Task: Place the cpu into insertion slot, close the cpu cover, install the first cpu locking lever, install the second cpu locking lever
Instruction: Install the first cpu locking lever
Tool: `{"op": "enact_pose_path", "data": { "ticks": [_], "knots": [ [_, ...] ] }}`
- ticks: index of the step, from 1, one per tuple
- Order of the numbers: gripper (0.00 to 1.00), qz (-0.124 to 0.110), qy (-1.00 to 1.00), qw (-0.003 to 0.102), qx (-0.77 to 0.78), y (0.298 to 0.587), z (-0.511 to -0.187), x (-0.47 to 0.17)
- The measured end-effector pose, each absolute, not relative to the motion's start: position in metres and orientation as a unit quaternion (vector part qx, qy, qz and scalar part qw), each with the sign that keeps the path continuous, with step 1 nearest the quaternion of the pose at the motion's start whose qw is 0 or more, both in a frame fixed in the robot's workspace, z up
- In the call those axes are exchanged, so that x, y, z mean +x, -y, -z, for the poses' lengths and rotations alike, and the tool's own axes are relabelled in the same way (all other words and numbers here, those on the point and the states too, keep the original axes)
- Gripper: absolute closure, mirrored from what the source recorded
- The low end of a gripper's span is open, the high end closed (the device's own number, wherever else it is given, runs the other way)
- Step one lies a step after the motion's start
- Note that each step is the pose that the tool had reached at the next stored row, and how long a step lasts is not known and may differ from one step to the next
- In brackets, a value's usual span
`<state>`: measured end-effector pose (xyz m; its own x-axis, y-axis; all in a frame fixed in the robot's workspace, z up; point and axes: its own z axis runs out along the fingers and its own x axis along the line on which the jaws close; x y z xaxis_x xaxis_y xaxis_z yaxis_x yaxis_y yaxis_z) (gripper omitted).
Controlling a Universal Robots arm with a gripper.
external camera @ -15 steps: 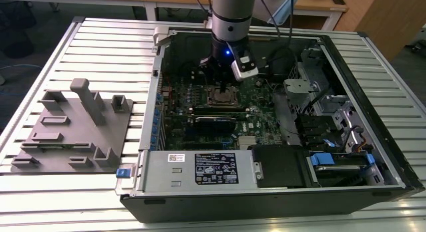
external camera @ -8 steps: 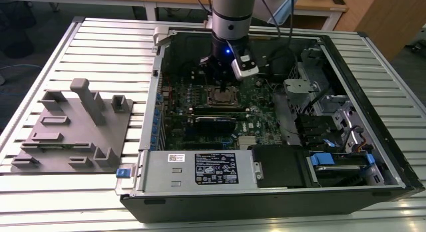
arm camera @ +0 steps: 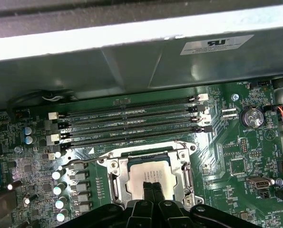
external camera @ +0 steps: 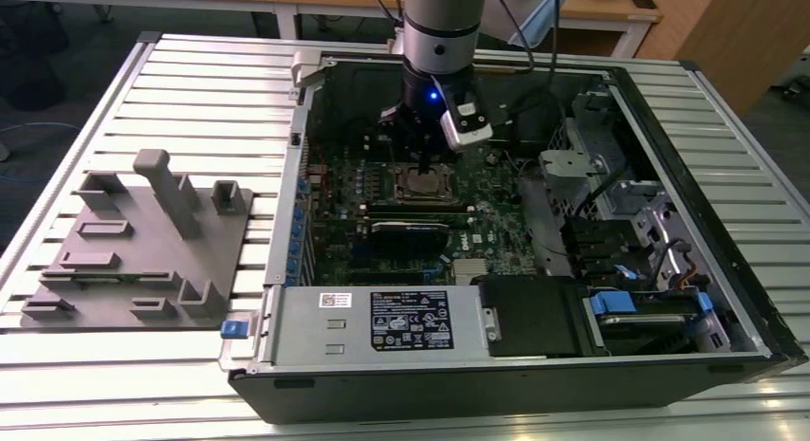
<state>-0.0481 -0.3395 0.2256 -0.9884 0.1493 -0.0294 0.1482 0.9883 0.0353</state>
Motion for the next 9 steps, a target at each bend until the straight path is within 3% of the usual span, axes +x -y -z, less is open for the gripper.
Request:
{"op": "enact_pose_path", "data": {
  "ticks": [9],
  "knots": [
    [0.90, -0.016, -0.997, 0.016, 0.075, 0.3395, -0.2266, -0.0481]
  ]
}}
